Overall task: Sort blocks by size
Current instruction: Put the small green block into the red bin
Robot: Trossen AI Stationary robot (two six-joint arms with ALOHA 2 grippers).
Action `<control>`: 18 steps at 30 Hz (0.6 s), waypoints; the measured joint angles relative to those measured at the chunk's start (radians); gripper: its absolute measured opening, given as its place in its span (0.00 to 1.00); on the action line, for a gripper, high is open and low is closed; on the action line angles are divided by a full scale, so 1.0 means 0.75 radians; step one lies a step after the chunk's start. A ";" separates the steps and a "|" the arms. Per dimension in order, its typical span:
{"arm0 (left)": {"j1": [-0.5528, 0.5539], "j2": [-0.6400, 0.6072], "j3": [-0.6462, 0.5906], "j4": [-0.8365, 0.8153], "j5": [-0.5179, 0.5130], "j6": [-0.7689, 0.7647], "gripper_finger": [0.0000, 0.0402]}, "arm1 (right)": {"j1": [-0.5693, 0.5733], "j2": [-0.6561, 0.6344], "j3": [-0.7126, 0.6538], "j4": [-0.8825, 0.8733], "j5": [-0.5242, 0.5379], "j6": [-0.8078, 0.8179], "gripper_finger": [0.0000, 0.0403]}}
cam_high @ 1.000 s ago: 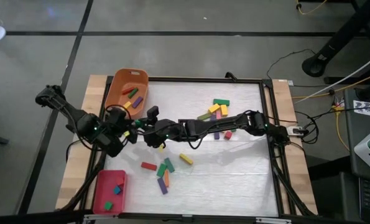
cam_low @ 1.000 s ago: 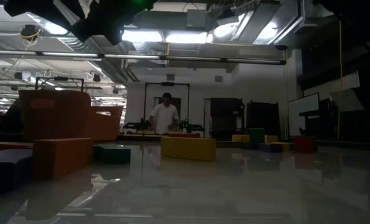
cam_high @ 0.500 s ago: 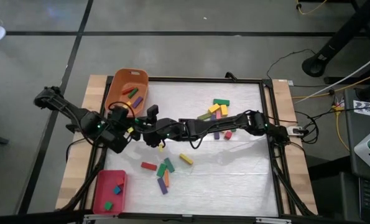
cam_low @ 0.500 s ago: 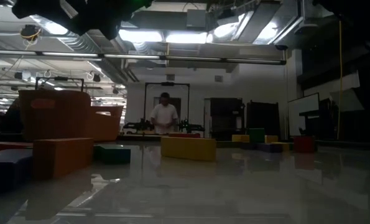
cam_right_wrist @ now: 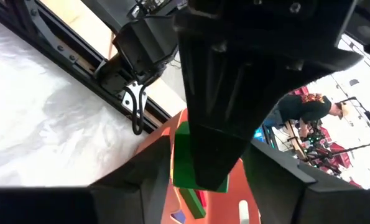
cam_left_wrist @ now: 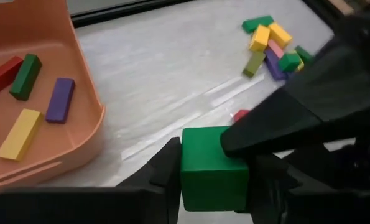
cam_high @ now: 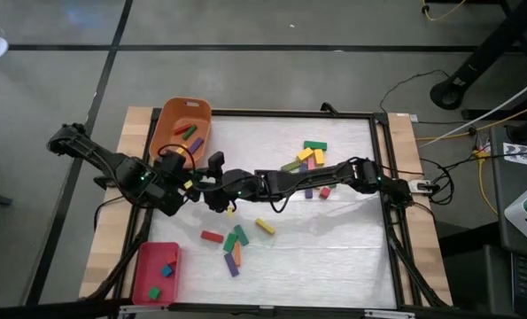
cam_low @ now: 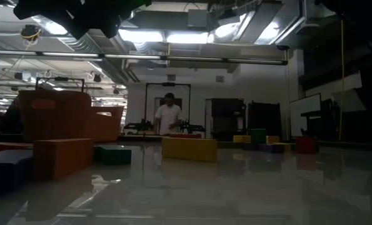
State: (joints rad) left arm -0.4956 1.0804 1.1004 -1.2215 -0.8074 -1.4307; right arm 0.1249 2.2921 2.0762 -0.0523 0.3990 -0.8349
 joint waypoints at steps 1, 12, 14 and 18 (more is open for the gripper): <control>0.000 -0.001 0.000 -0.001 0.016 0.026 0.29 | 0.000 0.000 0.000 -0.003 0.002 0.000 0.50; -0.069 -0.104 -0.001 0.010 0.754 0.358 0.29 | 0.000 -0.106 0.002 -0.598 0.033 0.203 0.55; -0.135 -0.092 -0.001 0.028 0.895 0.366 0.29 | 0.000 -0.108 0.002 -0.736 0.011 0.275 0.54; -0.306 -0.027 -0.001 0.117 0.938 0.377 0.29 | 0.000 -0.107 -0.001 -0.997 -0.022 0.402 0.53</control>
State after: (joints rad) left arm -0.7252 1.0604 1.0996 -1.1340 -0.1040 -1.1478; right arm 0.1248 2.2118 2.0751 -0.7999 0.3825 -0.5332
